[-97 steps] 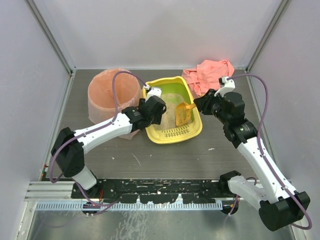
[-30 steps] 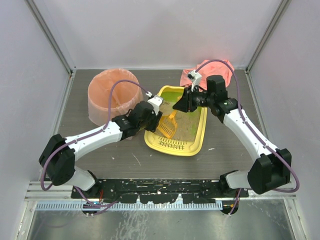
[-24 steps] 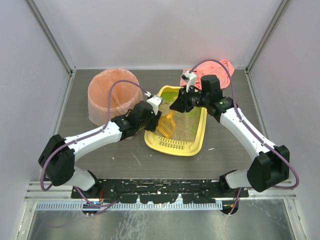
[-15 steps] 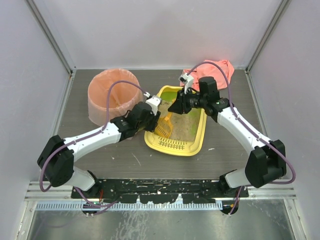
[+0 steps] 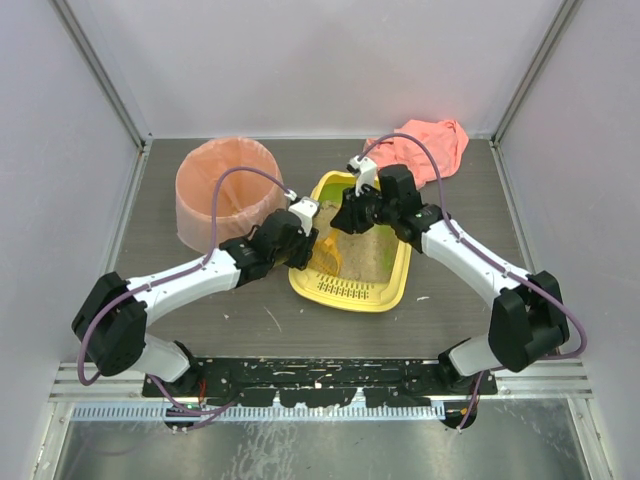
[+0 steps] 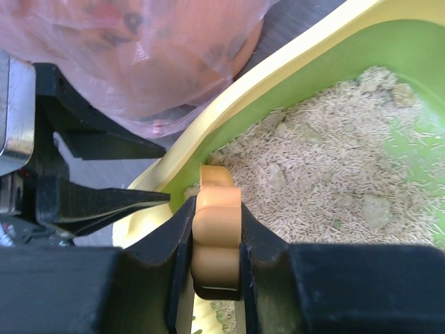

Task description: Clean the litter box

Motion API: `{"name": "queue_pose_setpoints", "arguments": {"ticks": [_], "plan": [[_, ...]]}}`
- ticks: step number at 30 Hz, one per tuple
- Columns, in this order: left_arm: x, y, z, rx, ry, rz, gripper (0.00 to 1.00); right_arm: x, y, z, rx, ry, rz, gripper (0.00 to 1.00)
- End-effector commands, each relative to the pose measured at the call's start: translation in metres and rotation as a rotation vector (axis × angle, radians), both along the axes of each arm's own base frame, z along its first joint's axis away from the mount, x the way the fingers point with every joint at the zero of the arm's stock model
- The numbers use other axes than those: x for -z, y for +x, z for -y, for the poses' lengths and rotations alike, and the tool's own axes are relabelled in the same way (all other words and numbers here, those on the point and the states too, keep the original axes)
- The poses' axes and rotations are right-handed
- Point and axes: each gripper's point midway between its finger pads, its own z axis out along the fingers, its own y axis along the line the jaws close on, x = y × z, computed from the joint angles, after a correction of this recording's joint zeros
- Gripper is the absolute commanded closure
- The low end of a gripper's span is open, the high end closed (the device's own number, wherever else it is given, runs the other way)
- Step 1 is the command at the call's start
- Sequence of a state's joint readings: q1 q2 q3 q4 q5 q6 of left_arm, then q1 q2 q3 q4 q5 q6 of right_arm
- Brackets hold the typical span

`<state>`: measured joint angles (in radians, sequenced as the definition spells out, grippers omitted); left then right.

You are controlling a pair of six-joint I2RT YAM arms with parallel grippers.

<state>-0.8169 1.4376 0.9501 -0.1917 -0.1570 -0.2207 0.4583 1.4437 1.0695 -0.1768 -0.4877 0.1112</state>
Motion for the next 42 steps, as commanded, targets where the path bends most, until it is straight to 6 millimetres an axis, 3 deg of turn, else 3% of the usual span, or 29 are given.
{"name": "queue_pose_setpoints", "arguments": {"ticks": [1,7,14,18,23,27,32,37,42], "plan": [[-0.010,-0.004,0.013,0.033,-0.073,0.000,0.56,-0.020,0.041,0.029,0.241,-0.120,0.207,0.99],[-0.007,-0.005,0.016,0.038,-0.079,-0.012,0.56,-0.039,0.066,0.061,0.424,-0.205,0.315,0.99],[-0.008,-0.006,0.015,0.039,-0.077,-0.014,0.56,-0.053,0.088,0.080,0.521,-0.308,0.377,0.99],[-0.009,-0.007,0.015,0.037,-0.080,-0.017,0.56,-0.088,0.088,0.079,0.541,-0.255,0.429,0.99],[-0.009,-0.007,0.015,0.036,-0.083,-0.019,0.55,-0.123,0.070,0.062,0.471,-0.118,0.405,0.99],[-0.009,-0.007,0.015,0.035,-0.083,-0.019,0.51,-0.121,0.064,0.063,0.486,-0.130,0.330,0.99],[-0.007,-0.010,0.021,0.055,-0.103,-0.042,0.50,-0.105,0.066,0.088,0.642,-0.276,0.288,0.99],[0.002,-0.024,0.040,0.101,-0.140,-0.100,0.48,-0.100,0.066,0.110,0.761,-0.353,0.265,0.99],[0.006,-0.038,0.061,0.143,-0.169,-0.127,0.48,-0.093,0.073,0.110,0.777,-0.369,0.240,0.99]]}}
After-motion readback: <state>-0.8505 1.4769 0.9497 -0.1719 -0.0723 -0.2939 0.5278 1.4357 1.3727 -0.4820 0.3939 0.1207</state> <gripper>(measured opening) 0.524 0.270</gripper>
